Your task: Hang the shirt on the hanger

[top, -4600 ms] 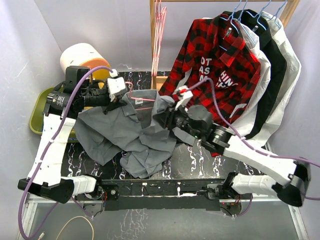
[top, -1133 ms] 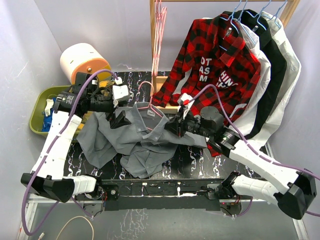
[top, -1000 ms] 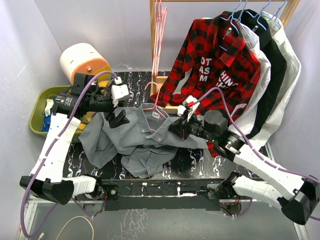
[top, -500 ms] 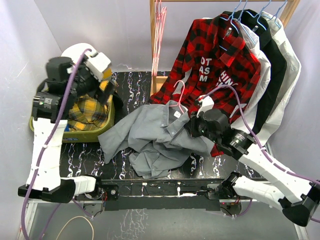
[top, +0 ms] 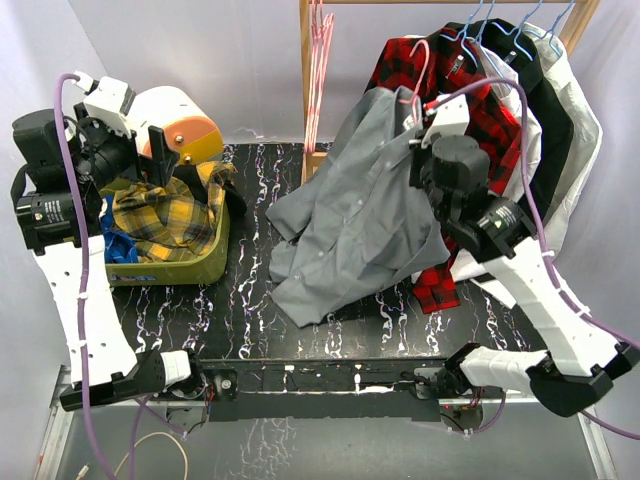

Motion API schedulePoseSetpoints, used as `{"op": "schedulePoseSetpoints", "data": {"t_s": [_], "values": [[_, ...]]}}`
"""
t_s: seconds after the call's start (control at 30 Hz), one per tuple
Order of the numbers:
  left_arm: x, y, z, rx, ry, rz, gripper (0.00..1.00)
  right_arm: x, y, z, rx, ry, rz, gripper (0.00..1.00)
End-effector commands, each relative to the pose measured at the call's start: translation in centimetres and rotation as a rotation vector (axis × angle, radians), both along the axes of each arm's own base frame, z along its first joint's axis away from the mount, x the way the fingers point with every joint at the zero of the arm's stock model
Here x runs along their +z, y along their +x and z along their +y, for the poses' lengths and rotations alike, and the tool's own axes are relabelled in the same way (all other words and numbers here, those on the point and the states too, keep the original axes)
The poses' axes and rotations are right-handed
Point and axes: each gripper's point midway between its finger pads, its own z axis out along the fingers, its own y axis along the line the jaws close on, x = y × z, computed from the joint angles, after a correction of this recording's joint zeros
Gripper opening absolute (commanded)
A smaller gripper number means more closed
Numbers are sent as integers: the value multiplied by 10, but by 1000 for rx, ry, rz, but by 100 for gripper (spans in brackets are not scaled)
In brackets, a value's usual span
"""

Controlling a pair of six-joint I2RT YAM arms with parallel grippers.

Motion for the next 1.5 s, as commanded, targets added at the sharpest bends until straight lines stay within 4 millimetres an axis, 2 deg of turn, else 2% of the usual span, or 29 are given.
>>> {"op": "schedulePoseSetpoints", "data": {"t_s": [0.0, 0.1, 0.3, 0.47, 0.7, 0.77, 0.97, 1.17, 1.4, 1.43, 1.47], "values": [[-3, 4, 24, 154, -13, -7, 97, 52, 31, -26, -86, -43, -125, 8], [-22, 12, 37, 228, -19, 68, 97, 74, 44, -25, -92, -48, -168, 8], [-89, 22, 80, 495, -27, 328, 97, 116, 68, -23, -70, -39, -259, 8], [-108, 18, 102, 646, -12, 379, 97, 133, 88, -26, -70, -14, -308, 8], [-107, 13, 111, 721, -24, 358, 97, 145, 113, -31, -76, 7, -339, 8], [-108, 12, 110, 726, -29, 362, 97, 143, 121, -33, -75, 14, -335, 8], [-107, 11, 106, 707, -43, 354, 97, 116, 136, -34, -63, 34, -272, 8], [-109, 13, 107, 709, -41, 334, 97, 96, 138, -32, -41, 35, -228, 8], [-113, 12, 104, 694, -47, 350, 97, 78, 131, -23, 8, 63, -177, 8], [-114, 12, 104, 694, -46, 353, 97, 76, 130, -23, 7, 63, -169, 9], [-115, 11, 104, 696, -46, 359, 97, 74, 129, -24, 2, 64, -163, 18]]}}
